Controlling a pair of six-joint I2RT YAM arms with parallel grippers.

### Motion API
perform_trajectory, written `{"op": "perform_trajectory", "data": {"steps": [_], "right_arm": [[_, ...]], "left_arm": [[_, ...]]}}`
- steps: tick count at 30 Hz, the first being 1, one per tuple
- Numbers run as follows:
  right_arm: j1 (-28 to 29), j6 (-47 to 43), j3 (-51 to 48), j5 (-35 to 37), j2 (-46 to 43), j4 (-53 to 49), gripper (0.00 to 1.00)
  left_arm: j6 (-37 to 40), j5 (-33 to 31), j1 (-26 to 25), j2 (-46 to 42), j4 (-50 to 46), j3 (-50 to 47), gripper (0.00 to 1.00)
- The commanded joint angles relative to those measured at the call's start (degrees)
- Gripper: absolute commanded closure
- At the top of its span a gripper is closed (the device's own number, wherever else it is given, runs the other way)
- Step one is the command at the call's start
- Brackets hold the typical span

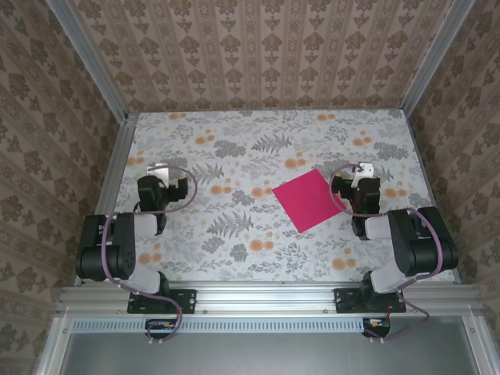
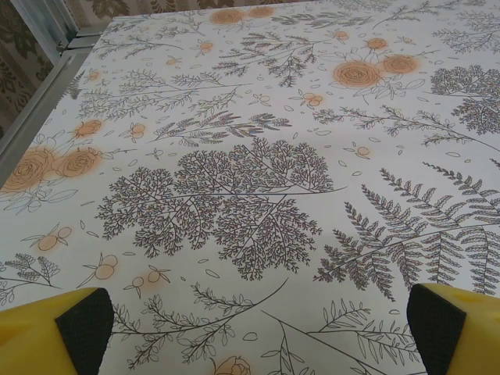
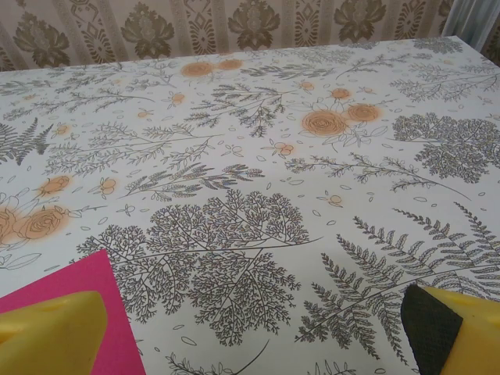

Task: Fold a paper plane with a square sheet of paper (pick it up from the middle)
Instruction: Move the square sheet of paper to the center of the table.

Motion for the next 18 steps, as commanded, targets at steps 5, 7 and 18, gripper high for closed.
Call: {"op": "perform_trajectory", "data": {"steps": [5,7,18], "right_arm": [[-0.42,-0.52,1.19,-0.39,0.60,2.19,0.00],[-0.45,-0.47,1.20,-0.41,0.59,2.17,0.00],[-0.44,-2.25,2.51,-5.13,0.69,-0.21,0.00]], "left_arm": [[1.21,-0.06,0.34,0.78,1.47,1.12,0.00],[1.25,-0.07,0.34,0.71,1.41,1.11,0.00],[1.23,-0.07,0.34,0.78,1.42,1.10,0.00]]}}
